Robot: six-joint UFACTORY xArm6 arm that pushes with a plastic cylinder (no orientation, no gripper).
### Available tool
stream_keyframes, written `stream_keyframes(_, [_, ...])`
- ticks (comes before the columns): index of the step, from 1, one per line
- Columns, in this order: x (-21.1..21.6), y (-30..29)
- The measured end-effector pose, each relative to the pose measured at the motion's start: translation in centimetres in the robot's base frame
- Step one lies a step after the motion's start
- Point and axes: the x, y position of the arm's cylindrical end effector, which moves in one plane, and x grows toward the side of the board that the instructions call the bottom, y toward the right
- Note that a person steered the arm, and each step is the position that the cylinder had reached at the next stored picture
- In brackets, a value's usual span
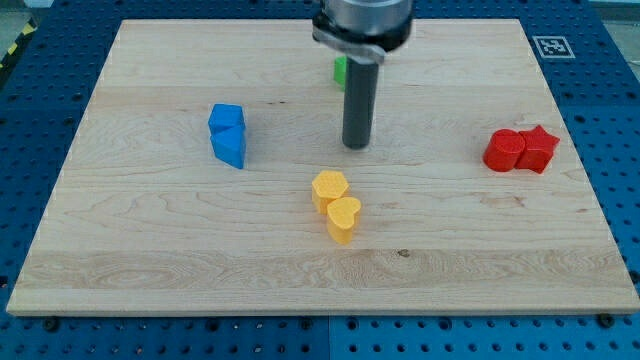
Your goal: Push the yellow hexagon towards blue triangle
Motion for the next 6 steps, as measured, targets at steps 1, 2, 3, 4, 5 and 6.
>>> stream_keyframes(1, [3.2,0.5])
stream_keyframes(2, [3.6,0.1])
stream_keyframes(3, [5.6,-0.1])
stream_keyframes(4, [6.7,-1.8])
stream_keyframes(5, [6.7,-6.7])
stream_keyframes(6, [6.8,-11.7])
